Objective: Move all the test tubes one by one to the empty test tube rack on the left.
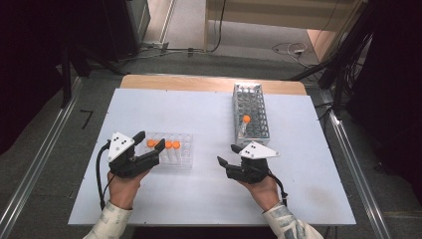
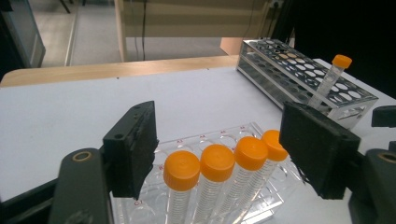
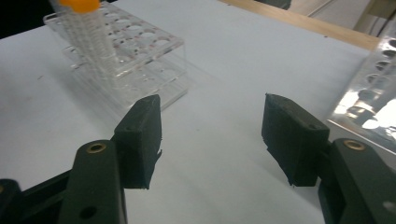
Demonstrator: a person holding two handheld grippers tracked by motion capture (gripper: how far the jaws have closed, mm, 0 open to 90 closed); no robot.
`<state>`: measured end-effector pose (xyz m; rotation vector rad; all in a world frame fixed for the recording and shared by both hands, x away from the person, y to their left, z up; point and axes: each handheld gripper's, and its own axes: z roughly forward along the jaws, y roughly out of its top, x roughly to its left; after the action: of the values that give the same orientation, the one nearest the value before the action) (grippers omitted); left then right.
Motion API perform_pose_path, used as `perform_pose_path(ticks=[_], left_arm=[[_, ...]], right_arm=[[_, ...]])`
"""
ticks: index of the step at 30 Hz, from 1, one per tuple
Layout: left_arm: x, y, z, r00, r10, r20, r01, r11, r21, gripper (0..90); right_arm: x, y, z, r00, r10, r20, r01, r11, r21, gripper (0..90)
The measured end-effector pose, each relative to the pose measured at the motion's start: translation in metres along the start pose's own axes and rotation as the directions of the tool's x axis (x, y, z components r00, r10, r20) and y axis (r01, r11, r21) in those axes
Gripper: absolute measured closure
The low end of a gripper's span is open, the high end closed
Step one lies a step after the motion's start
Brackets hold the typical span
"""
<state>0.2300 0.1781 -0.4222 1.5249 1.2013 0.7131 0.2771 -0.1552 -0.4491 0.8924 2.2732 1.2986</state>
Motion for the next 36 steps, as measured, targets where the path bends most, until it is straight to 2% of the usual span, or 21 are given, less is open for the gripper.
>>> perform_pose_path(ticks=[6, 10, 14, 16, 19, 23, 26, 31, 36], left_arm=[[0.0, 0.0, 0.001, 0.9999, -0.006, -0.01, 0.006, 1.0, -0.001, 22.5], [0.0, 0.0, 0.001, 0.9999, -0.006, -0.01, 0.006, 1.0, 0.003, 20.8], [-0.001, 0.0, 0.002, 0.9999, 0.001, -0.011, -0.001, 1.0, -0.001, 20.2], [-0.001, 0.0, 0.002, 0.9999, 0.0, -0.012, 0.0, 1.0, 0.003, 19.1], [-0.001, -0.001, 0.003, 0.9998, 0.007, -0.018, -0.007, 0.9999, 0.008, 18.2], [-0.001, -0.001, 0.004, 0.9997, 0.011, -0.022, -0.011, 0.9999, 0.012, 17.9], [-0.002, -0.001, 0.004, 0.9997, 0.013, -0.021, -0.012, 0.9999, 0.011, 17.8], [-0.002, -0.001, 0.004, 0.9998, 0.014, -0.015, -0.014, 0.9998, 0.013, 17.9], [-0.003, -0.001, 0.004, 0.9998, 0.016, -0.012, -0.016, 0.9998, 0.014, 17.8]], right_arm=[[-0.015, 0.0, -0.003, 0.9975, 0.035, 0.061, -0.034, 0.999, -0.02, 37.8], [-0.025, 0.001, -0.003, 0.9918, 0.053, 0.116, -0.049, 0.998, -0.034, 38.6], [-0.04, 0.003, -0.002, 0.9808, 0.091, 0.172, -0.082, 0.995, -0.056, 39.5], [-0.048, 0.005, 0.0, 0.9721, 0.112, 0.206, -0.101, 0.993, -0.066, 41.1], [-0.059, 0.008, 0.004, 0.9628, 0.142, 0.23, -0.128, 0.989, -0.074, 43.0], [-0.067, 0.009, 0.013, 0.9547, 0.151, 0.256, -0.139, 0.988, -0.063, 46.4], [-0.073, 0.007, 0.022, 0.9487, 0.181, 0.259, -0.174, 0.983, -0.052, 48.1], [-0.076, 0.01, 0.029, 0.945, 0.188, 0.268, -0.178, 0.982, -0.063, 54.0], [-0.077, 0.014, 0.037, 0.9452, 0.181, 0.272, -0.173, 0.983, -0.053, 57.9]])
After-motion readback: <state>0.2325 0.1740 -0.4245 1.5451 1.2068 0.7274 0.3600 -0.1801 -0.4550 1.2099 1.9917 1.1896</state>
